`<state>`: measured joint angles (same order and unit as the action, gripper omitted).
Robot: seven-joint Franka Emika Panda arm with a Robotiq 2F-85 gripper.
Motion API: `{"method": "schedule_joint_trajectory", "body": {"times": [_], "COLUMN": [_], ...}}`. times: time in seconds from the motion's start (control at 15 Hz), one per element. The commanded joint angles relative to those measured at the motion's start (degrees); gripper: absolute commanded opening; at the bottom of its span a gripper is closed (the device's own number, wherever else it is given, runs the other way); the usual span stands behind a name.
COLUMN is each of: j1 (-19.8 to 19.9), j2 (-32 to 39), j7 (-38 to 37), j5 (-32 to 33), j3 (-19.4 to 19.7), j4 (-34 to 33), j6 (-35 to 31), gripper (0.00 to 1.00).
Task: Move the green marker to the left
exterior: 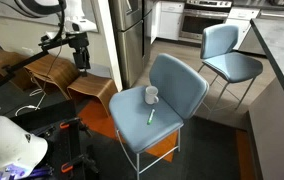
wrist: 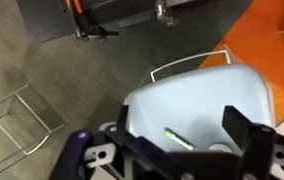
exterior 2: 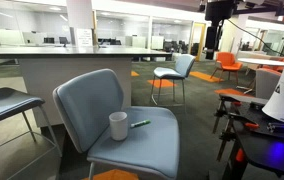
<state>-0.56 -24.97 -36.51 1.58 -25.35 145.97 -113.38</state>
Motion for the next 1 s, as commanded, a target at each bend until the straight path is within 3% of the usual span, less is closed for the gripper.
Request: {"method": "schedule_joint_trajectory", "body": {"times": [0.0,0.47,0.73,0.93], "j1": [-2.24,-2.24,-0.63,0.06], "j2": [0.45,0.45,7.56,17.28], "j7": [-0.86,-0.85,6.05,14.59], "j5": [1.01,1.01,5.33,10.9], "j3": [2.15,2.15,5.27,10.07], "j4": [-0.06,-0.06,-1.63,-3.46], "j6": [0.1,0.1,-7.1,-17.45], "gripper": [1.0,1.0,1.0,1.0]}}
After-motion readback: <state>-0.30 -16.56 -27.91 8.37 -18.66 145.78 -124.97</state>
